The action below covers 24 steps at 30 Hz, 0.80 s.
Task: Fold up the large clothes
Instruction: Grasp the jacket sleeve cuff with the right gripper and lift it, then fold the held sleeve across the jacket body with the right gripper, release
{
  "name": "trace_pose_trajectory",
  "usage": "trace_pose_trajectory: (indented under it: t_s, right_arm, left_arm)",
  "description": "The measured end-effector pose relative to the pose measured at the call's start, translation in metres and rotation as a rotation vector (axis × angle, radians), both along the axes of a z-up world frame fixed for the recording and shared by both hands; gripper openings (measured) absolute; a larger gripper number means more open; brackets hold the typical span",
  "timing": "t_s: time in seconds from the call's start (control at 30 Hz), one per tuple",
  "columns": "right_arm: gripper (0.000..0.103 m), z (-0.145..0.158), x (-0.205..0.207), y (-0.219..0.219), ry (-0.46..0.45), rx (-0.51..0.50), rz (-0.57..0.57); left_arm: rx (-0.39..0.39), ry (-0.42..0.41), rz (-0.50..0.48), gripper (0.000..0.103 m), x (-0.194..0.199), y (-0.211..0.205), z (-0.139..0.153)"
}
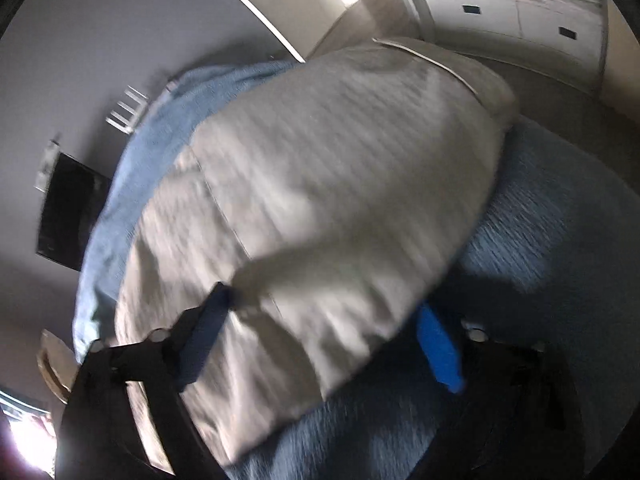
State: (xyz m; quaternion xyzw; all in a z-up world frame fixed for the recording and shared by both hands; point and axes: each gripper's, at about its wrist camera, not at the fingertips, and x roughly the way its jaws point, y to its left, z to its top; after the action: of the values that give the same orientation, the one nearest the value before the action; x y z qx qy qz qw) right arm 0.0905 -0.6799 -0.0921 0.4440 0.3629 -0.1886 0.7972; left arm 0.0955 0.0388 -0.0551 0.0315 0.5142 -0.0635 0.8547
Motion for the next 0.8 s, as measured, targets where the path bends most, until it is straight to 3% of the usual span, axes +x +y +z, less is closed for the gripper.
trace_pose_trajectory:
  t_s: [0.13, 0.17, 0.47, 0.63, 0.8]
  right_arm:
    - [0.028, 0.011, 0.001, -0.008, -0.092, -0.032, -0.045]
    - [0.021, 0.019, -0.002, -0.011, -0.125, -0.054, -0.054]
    - [0.009, 0.123, -0.005, 0.028, -0.312, -0.308, 0.032]
    - [0.008, 0.185, -0.025, 0.083, -0.406, -0.426, 0.186]
    - [0.008, 0.233, -0.047, 0.167, -0.508, -0.544, 0.360]
  left_arm:
    - [-0.009, -0.005, -0.006, 0.097, 0.002, 0.000, -0.003]
    - [-0.007, -0.008, -0.009, 0.097, 0.002, -0.001, -0.004]
    - [0.006, -0.009, -0.020, 0.097, 0.001, -0.004, -0.005]
    - [0.010, -0.015, -0.027, 0.097, 0.001, -0.004, -0.005]
    - [0.003, -0.024, -0.031, 0.097, -0.001, -0.002, -0.005]
